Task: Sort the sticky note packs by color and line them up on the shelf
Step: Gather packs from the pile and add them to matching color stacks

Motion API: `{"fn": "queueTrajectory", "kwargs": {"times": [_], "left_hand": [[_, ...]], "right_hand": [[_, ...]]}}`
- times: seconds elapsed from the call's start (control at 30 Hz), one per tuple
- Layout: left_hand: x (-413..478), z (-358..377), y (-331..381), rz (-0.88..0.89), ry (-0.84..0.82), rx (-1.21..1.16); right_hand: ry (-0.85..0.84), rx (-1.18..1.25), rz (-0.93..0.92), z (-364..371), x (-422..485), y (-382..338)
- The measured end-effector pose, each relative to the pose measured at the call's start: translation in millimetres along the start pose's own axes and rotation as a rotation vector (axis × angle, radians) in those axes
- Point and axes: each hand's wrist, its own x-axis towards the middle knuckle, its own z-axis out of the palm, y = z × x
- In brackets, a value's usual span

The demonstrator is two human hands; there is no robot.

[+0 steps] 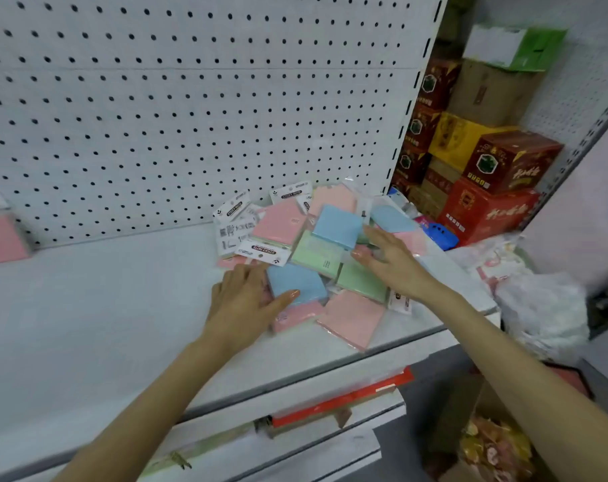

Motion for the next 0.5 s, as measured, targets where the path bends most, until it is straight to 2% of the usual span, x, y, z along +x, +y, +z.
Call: {"fn": "queueTrajectory", "kwargs": {"times": [0.1,0.27,0.37,0.5], "left_hand": [[4.4,4.2,3.2,-0.126,0.052,-0.063],[14.4,4.3,4.0,-0.338,0.036,-0.333],[16.1,6.4,5.8,-0.387,-0.006,-0.263],[13.9,11.5,13.7,-0.378,-0.005,-0.124]], "right_hand": [[0.036,-0.084,0.033,5.8,19.7,-2.6],[0.017,-0.181,0.084,3.0,47.8,-12.4],[0.011,-0.225,0.133,3.6,56.5,-12.5],[0.053,-0.154,0.189,4.1,57.4,-13.5]]}}
